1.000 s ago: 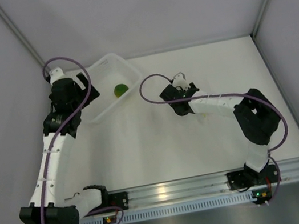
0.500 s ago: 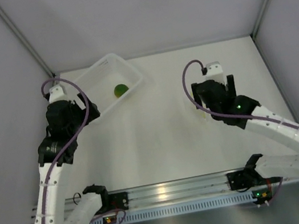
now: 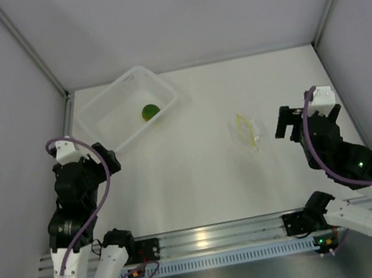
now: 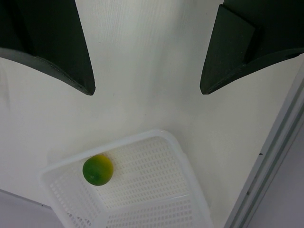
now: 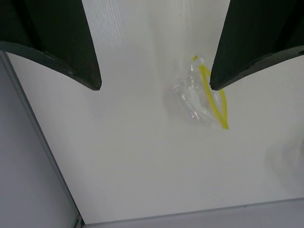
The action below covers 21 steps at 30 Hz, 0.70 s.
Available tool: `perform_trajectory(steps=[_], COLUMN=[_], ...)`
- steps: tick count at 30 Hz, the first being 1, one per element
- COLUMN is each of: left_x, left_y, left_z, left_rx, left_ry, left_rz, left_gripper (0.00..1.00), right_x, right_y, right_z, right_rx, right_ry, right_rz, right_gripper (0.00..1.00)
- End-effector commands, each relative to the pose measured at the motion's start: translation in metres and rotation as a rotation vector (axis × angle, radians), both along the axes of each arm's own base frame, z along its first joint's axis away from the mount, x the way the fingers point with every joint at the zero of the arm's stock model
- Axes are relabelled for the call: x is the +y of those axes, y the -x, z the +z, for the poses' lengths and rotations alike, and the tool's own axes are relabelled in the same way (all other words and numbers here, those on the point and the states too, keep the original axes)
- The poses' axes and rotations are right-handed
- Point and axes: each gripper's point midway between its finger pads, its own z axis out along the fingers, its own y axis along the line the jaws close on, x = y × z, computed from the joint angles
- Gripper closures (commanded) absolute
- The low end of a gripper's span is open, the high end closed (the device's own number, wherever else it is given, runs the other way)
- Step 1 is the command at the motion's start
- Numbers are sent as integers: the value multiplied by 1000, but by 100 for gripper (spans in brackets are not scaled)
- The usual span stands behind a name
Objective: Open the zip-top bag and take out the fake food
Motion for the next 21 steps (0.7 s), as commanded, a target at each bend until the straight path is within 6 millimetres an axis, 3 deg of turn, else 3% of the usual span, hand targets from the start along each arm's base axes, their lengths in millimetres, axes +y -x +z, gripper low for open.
perform_trajectory(steps=[1, 7, 21], left_x=[7, 7, 5], left_y=[13, 26, 23], left_z=[8, 15, 10], left_rx=[-75, -152, -145], left_ry=[-21, -5, 0], left_rz=[13, -1, -7], left_gripper=[2, 2, 2], right_x=[-20, -29, -24], right_y=[13, 25, 25], right_z=[-3, -9, -13], right_rx=[9, 17, 44], right_ry=[10, 16, 12], right_rz=[-54, -48, -19], right_gripper=[1, 1, 1])
